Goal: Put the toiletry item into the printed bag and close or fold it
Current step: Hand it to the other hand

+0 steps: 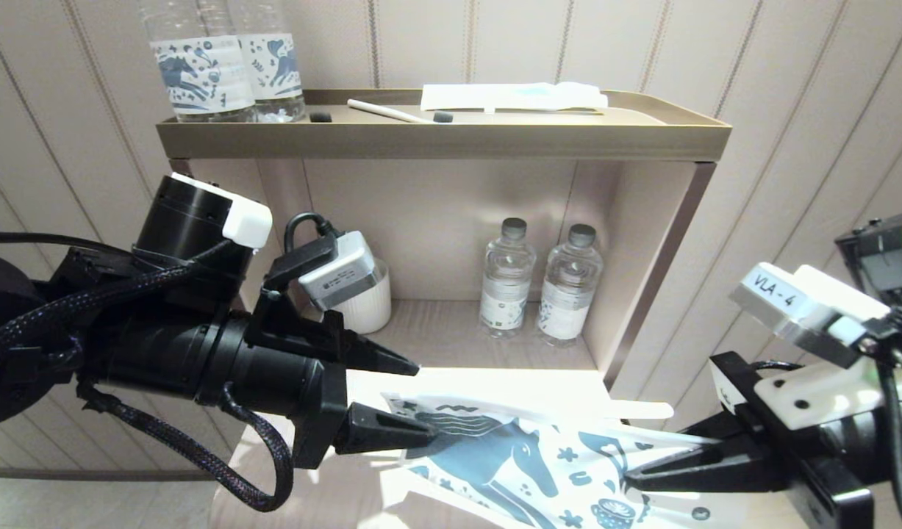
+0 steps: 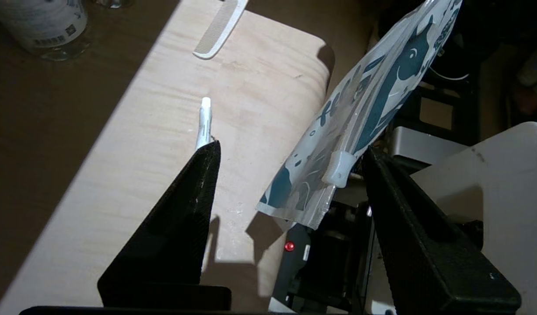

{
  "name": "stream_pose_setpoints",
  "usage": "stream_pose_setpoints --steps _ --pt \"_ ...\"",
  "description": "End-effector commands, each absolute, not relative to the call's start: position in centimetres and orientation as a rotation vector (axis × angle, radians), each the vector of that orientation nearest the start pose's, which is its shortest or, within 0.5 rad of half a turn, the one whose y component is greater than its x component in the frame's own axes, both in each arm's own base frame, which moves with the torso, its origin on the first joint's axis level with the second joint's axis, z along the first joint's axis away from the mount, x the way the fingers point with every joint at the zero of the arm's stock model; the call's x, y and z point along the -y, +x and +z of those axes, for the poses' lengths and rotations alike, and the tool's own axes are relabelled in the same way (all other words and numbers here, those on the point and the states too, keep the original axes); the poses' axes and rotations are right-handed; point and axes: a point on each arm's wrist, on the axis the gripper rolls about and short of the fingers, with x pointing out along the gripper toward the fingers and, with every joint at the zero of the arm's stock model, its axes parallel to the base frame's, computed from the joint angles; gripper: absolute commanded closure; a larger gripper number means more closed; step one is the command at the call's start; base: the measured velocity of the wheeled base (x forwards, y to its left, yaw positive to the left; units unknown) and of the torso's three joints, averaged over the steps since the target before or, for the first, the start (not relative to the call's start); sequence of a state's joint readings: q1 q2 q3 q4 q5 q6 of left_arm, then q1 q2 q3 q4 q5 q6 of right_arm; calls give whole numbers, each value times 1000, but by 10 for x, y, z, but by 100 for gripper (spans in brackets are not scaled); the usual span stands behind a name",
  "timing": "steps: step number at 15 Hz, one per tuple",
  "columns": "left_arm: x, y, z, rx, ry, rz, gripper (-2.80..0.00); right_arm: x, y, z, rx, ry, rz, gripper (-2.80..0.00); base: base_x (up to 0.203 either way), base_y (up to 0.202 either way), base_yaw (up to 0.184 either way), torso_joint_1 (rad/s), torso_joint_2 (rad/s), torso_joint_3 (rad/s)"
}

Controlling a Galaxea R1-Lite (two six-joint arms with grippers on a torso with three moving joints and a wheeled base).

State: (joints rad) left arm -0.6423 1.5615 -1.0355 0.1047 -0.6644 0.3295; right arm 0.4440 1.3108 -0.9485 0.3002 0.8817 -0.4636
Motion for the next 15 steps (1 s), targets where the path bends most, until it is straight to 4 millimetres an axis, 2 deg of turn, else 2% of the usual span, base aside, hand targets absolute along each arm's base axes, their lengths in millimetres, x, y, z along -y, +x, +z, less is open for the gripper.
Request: stream_pose_setpoints --steps 1,9,15 --pt "170 203 217 -472 259 -1373 -280 -97 162 240 -386 -216 1419 0 0 0 0 0 0 0" --pt "172 204 218 -442 274 -1382 -280 -101 169 240 -390 -208 1435 0 0 0 0 0 0 0" --pt "171 202 206 -417 346 -1444 -280 -104 174 241 -390 -207 1439 0 0 0 0 0 0 0"
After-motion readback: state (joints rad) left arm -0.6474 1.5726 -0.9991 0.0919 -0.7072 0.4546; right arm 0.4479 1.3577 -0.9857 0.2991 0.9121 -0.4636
